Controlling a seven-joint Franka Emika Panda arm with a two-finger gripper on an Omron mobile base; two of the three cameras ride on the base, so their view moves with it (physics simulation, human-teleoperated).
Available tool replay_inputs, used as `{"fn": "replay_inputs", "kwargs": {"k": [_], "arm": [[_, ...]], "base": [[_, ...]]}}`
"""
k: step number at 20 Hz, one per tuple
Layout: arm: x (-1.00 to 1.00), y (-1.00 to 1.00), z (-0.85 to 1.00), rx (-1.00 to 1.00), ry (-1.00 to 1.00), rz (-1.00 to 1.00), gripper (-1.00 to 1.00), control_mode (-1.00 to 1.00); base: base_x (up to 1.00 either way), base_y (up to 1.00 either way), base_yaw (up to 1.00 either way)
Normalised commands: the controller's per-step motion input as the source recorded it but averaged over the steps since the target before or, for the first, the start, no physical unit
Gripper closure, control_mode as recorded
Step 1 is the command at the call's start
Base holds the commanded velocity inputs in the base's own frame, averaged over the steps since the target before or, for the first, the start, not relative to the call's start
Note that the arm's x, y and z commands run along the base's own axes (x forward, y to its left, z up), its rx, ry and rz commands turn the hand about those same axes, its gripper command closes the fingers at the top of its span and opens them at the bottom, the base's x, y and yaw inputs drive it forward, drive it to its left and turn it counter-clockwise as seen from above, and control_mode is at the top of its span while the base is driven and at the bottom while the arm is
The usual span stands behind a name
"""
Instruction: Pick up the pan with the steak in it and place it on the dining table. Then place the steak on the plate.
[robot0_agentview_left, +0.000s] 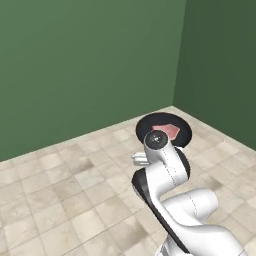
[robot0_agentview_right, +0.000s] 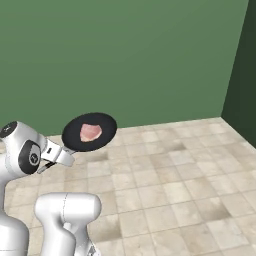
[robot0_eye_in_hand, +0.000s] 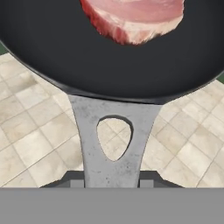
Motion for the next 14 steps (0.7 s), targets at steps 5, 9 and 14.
{"fn": "replay_inputs", "kwargs": {"k": [5,9,14], "arm": [[0.00,0.00,0.00,0.00,0.00,0.00,1.00,1.00],[0.00,0.00,0.00,0.00,0.00,0.00,1.00,1.00],[0.00,0.00,0.00,0.00,0.00,0.00,1.00,1.00]], "base": [[1.00,0.14,0.00],[1.00,0.14,0.00],[0.99,0.07,0.07]]}}
